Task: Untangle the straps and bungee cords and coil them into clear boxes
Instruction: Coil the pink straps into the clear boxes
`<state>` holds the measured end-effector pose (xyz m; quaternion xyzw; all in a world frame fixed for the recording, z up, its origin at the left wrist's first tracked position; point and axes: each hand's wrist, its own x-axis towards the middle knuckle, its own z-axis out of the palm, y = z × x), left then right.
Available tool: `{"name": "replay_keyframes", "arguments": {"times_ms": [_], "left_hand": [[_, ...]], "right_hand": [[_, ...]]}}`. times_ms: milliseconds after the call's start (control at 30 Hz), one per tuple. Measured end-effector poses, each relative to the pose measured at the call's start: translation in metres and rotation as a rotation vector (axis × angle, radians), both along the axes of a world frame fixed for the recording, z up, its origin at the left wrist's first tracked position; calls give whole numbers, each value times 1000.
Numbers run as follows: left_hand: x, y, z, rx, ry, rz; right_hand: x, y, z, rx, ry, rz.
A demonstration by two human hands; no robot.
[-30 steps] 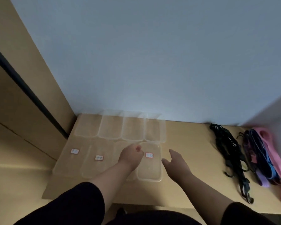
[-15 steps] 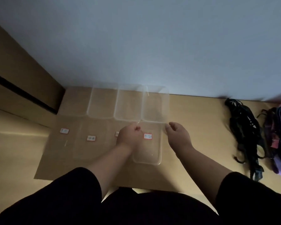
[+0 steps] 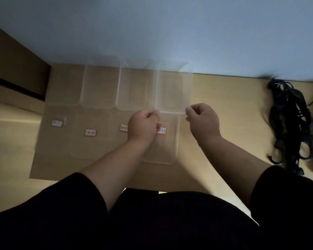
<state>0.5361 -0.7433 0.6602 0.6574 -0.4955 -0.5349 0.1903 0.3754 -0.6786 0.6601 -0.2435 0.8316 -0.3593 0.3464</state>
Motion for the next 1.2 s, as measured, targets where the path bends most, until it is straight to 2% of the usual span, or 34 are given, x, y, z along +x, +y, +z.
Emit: {"name": "replay_keyframes", "arguments": {"times_ms": [300,600,900,1200], "left_hand": [[-37,15,23,49,56,-112],[-97,78,29,11,64,-271],[-104,133,17,36,-83,-410],[-98,157,17,77,-112,-347]], "right_hand": [[-30,44,15,-93,-135,-141],[-86,143,25,-55,-182,-195],[-110,206,18,46,-168,-60],[-113,222,12,100,-161,72]]}}
